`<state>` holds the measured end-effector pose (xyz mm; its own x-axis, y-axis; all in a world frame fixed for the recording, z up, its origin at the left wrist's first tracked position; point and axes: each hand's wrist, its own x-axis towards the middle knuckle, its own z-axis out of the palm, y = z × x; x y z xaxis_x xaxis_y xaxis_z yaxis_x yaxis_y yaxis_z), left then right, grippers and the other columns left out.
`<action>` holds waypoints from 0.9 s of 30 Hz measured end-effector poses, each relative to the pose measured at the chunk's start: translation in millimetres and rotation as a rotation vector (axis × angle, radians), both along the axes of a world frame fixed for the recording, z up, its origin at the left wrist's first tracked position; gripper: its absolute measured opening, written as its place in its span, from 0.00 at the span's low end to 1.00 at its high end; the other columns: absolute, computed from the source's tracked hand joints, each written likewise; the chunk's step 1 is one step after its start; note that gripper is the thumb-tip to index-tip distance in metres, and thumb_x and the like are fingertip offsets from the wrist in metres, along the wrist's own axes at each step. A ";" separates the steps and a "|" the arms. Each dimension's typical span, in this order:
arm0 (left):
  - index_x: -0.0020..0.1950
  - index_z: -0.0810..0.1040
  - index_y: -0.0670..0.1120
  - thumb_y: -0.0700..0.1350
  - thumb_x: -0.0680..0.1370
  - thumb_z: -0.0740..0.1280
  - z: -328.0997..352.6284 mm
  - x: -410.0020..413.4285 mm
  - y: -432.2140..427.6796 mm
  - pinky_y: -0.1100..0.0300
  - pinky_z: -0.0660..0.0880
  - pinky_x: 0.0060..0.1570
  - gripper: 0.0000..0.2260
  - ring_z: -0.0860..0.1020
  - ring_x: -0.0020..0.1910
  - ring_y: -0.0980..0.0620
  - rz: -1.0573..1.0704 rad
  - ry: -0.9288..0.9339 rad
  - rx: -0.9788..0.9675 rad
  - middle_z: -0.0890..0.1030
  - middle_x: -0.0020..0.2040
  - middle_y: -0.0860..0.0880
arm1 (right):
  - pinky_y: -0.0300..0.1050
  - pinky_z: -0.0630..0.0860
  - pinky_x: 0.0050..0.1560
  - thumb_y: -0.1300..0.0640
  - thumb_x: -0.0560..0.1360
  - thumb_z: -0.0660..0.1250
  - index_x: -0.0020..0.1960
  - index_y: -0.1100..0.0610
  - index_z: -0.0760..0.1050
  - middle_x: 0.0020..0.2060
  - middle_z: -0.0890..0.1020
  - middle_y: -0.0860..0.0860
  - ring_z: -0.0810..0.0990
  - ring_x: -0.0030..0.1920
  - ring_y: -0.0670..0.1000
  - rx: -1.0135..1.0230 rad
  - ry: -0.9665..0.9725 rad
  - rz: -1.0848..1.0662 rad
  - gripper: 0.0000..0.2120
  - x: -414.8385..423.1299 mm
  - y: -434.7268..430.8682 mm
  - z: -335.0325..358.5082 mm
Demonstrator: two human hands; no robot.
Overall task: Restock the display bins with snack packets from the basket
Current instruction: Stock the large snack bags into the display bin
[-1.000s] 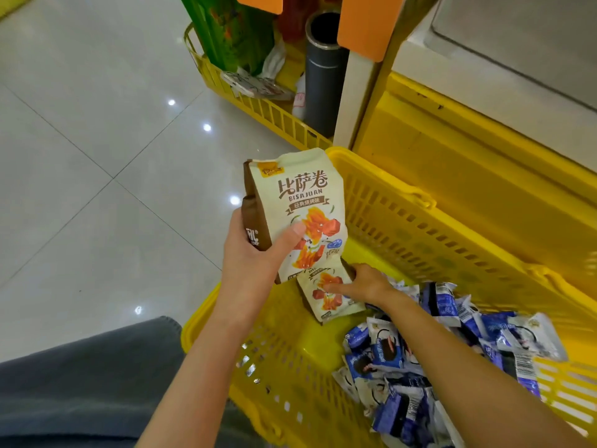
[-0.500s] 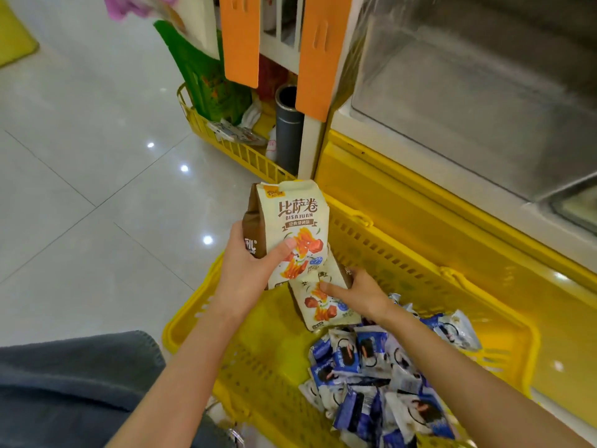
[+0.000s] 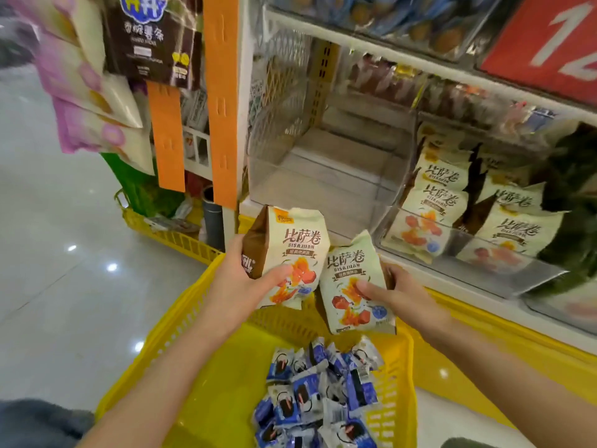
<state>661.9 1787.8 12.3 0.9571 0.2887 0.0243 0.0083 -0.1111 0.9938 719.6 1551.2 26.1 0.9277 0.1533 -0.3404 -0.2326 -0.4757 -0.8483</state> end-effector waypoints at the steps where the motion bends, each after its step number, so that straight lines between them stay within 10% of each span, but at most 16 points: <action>1: 0.51 0.71 0.57 0.46 0.67 0.76 7.8 3.0 -3.9 0.74 0.74 0.36 0.19 0.78 0.43 0.70 -0.013 -0.021 0.010 0.79 0.45 0.64 | 0.45 0.81 0.45 0.52 0.68 0.74 0.58 0.56 0.73 0.47 0.84 0.50 0.85 0.43 0.50 0.006 -0.032 -0.018 0.21 -2.4 -7.7 15.3; 6: 0.61 0.71 0.52 0.48 0.68 0.75 41.7 15.2 -25.7 0.72 0.75 0.38 0.24 0.79 0.49 0.62 -0.105 -0.093 0.031 0.81 0.51 0.59 | 0.45 0.81 0.47 0.48 0.64 0.72 0.62 0.56 0.71 0.51 0.83 0.49 0.84 0.47 0.47 0.064 -0.361 -0.180 0.29 -4.7 -46.7 91.7; 10: 0.50 0.71 0.58 0.48 0.67 0.75 54.1 22.5 -41.8 0.73 0.74 0.35 0.18 0.79 0.44 0.65 -0.173 -0.100 0.031 0.81 0.47 0.60 | 0.36 0.76 0.45 0.51 0.69 0.73 0.62 0.53 0.65 0.54 0.78 0.47 0.79 0.50 0.41 -0.081 -0.726 -0.367 0.26 8.1 -78.1 129.6; 27: 0.59 0.69 0.54 0.50 0.68 0.74 57.7 47.1 -106.3 0.68 0.77 0.36 0.23 0.79 0.48 0.58 -0.267 -0.098 -0.068 0.78 0.50 0.58 | 0.48 0.75 0.54 0.60 0.67 0.75 0.69 0.60 0.59 0.61 0.77 0.55 0.77 0.55 0.53 -0.514 -0.389 -0.240 0.37 43.8 -166.7 102.3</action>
<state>709.0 1681.5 70.1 0.9935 0.0307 0.1092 -0.1083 -0.0296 0.9937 763.5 1384.5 128.4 0.9853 -0.1633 0.0500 -0.1058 -0.8137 -0.5716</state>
